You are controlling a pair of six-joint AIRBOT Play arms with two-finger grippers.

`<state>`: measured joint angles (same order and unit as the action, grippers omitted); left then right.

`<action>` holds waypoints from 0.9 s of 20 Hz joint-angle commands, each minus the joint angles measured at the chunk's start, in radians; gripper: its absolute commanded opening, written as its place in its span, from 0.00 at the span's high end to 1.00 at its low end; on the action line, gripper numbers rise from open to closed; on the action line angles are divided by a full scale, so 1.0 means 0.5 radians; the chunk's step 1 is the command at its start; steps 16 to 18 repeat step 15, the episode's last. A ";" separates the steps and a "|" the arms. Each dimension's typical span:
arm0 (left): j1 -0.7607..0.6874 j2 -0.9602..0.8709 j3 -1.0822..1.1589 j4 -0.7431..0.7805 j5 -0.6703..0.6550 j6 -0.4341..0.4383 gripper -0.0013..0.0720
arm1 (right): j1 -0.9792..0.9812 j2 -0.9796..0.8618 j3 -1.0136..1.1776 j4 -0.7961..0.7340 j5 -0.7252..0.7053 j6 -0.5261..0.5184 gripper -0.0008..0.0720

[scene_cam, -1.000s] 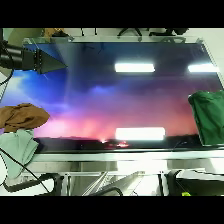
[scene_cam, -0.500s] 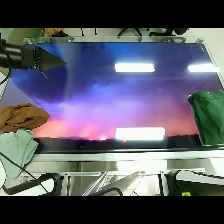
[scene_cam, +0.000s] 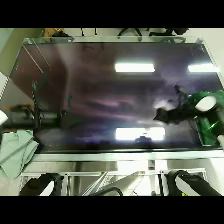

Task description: Fold the shirts.

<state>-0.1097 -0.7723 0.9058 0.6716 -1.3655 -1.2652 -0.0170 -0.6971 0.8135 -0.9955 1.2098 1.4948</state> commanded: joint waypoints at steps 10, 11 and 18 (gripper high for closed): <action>-0.033 0.468 -0.536 0.035 0.136 -0.053 0.97 | 0.212 0.081 -0.269 0.071 -0.085 0.040 0.96; -0.033 0.478 -0.536 0.035 0.135 -0.053 0.97 | 0.212 0.081 -0.269 0.071 -0.086 0.040 0.96; -0.033 0.475 -0.537 0.035 0.134 -0.053 0.97 | 0.212 0.081 -0.269 0.071 -0.085 0.040 0.96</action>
